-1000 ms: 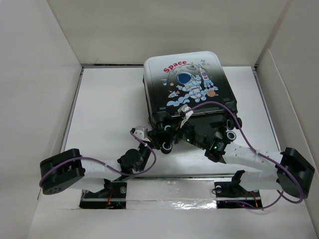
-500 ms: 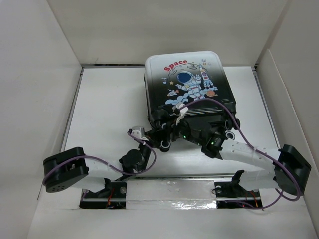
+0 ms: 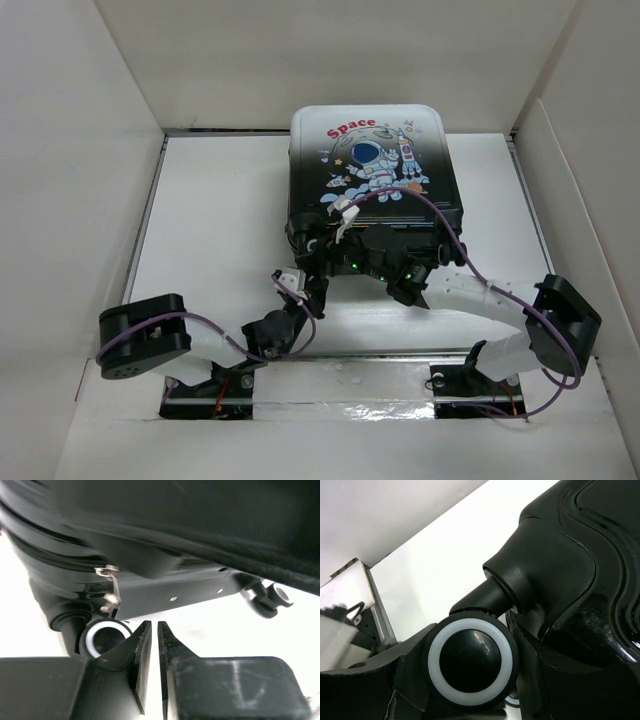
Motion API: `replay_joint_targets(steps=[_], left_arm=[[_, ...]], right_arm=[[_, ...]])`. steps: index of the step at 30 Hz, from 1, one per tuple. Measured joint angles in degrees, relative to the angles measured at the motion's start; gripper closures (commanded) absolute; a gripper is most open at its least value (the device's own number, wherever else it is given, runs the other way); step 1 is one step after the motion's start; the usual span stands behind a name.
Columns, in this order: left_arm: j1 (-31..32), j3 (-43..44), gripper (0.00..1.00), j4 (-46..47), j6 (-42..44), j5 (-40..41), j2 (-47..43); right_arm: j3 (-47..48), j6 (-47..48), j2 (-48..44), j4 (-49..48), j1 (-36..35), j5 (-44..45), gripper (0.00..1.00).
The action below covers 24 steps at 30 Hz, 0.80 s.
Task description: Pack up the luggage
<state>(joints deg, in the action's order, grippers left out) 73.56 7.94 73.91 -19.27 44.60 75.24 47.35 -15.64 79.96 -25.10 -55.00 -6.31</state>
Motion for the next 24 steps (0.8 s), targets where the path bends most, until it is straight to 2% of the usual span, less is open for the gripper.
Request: replay_joint_targets(steps=[5, 12, 24], left_arm=[[0.00, 3.89, 0.78, 0.66, 4.04, 2.43, 7.58], [-0.11, 7.30, 0.79, 3.80, 8.94, 10.45, 12.74], [-0.85, 11.19, 0.82, 16.00, 19.45, 21.53, 22.53]], right_arm=[[0.28, 0.28, 0.39, -0.09, -0.04, -0.28, 0.96], [0.28, 0.52, 0.42, -0.15, 0.17, -0.94, 0.96], [0.04, 1.33, 0.42, -0.37, 1.62, -2.69, 0.96]])
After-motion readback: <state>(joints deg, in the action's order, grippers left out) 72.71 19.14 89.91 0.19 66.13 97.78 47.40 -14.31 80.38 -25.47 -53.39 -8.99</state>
